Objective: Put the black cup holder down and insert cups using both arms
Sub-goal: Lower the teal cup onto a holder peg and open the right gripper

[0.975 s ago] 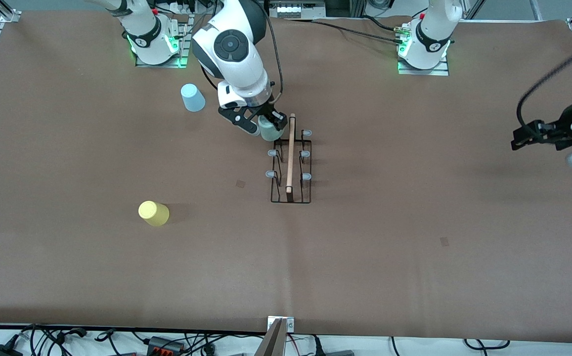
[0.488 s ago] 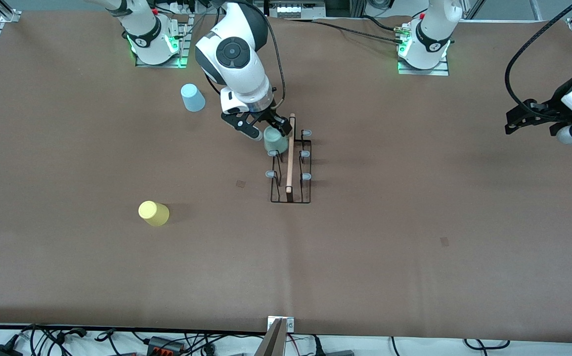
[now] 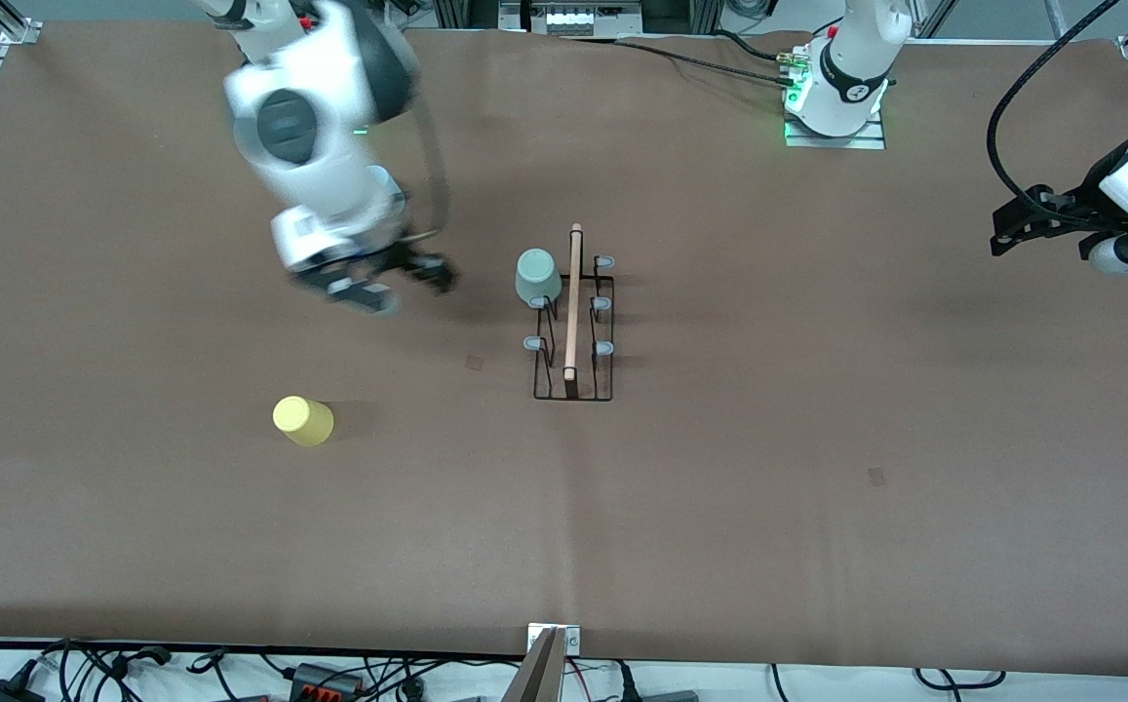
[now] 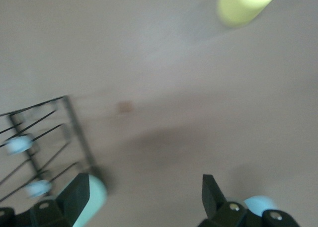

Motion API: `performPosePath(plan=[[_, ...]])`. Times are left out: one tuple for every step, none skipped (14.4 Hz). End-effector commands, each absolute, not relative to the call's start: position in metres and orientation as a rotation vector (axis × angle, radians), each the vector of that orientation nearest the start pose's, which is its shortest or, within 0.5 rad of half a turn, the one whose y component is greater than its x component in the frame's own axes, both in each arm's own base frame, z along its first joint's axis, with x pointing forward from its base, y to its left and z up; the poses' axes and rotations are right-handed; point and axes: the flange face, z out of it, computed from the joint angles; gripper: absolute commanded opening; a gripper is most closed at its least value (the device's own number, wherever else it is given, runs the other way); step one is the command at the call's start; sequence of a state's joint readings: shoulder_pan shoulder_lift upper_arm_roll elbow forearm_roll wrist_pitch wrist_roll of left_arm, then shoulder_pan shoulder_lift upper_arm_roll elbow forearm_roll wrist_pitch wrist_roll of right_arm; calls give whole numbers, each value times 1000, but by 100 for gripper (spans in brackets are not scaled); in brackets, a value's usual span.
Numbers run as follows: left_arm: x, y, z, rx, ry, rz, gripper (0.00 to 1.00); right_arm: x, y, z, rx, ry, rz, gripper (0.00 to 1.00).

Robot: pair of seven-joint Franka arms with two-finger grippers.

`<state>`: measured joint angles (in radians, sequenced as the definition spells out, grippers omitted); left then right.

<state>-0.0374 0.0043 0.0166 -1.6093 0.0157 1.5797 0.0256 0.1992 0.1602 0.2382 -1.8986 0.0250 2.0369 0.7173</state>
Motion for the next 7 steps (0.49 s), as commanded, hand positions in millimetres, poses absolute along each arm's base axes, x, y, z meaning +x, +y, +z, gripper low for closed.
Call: performPosePath(plan=[[550, -17, 611, -3130, 108, 50, 100, 574, 141, 408, -3104, 208, 72, 100], [549, -16, 611, -3129, 106, 53, 100, 584, 116, 401, -3103, 140, 45, 100], [549, -16, 611, -3129, 106, 53, 100, 594, 95, 391, -3101, 77, 10, 100], [549, -16, 611, -3129, 106, 53, 100, 602, 86, 375, -3099, 32, -9, 100], [550, -16, 611, -3127, 108, 48, 100, 610, 74, 360, -3099, -6, -39, 100], [550, -17, 612, -3127, 111, 48, 100, 617, 70, 343, -3096, -70, -81, 100], [550, -18, 611, -3129, 113, 48, 100, 624, 67, 328, -3092, -111, -118, 100]])
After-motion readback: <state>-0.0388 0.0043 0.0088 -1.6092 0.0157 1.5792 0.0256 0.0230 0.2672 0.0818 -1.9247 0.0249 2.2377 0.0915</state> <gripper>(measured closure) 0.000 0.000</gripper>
